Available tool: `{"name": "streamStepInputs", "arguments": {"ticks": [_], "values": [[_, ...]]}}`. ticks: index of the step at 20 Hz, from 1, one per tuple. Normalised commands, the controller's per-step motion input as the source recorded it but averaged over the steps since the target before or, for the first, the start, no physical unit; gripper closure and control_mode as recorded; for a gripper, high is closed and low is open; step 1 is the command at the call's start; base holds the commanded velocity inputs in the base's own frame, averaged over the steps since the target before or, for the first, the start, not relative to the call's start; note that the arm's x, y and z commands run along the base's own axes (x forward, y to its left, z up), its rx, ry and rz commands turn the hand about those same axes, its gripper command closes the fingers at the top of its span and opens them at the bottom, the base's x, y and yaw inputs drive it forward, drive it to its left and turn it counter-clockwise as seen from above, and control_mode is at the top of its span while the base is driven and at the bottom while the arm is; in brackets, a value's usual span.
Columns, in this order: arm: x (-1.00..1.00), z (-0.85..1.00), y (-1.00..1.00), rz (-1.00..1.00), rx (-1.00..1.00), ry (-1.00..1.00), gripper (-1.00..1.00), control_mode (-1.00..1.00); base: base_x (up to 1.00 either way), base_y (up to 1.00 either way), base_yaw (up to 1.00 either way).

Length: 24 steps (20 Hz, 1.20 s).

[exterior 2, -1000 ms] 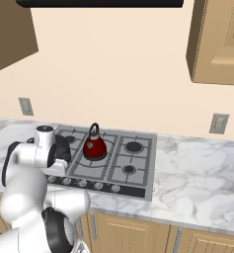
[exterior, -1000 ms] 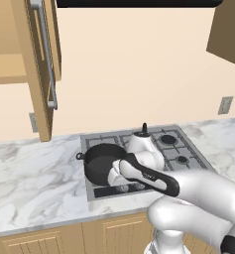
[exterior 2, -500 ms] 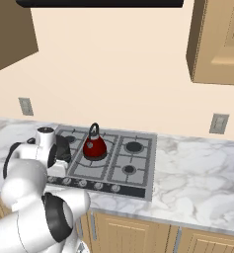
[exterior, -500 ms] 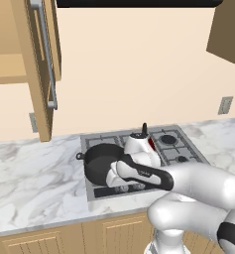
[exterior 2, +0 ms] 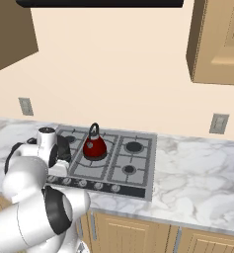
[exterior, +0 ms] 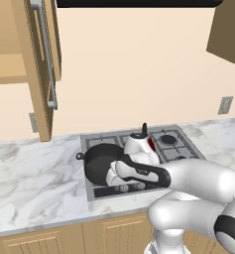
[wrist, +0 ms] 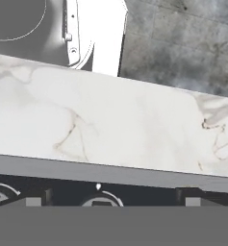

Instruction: Pick the kettle from the cabinet and place it on a stove burner. Then pick the pot from the counter and place it on another stove burner. Finally, turn both burners on.

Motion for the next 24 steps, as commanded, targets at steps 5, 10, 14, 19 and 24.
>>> {"name": "streamStepInputs", "arguments": {"ticks": [5,10,14,19,24], "values": [[0.06,-0.14,-0.01,-0.02,0.0,-0.01,-1.0,-1.0,0.0,0.0,0.0],[0.06,-0.18,-0.05,-0.02,0.0,-0.03,-1.0,-1.0,0.0,0.0,0.0],[0.05,-0.13,-0.03,-0.02,0.0,-0.02,-1.0,-1.0,0.0,0.0,0.0],[0.0,-0.13,-0.01,-0.02,0.0,0.0,-1.0,-1.0,0.0,0.0,0.0],[0.04,-0.11,0.0,-0.01,0.0,-0.02,-1.0,-1.0,0.0,0.0,0.0]]}}
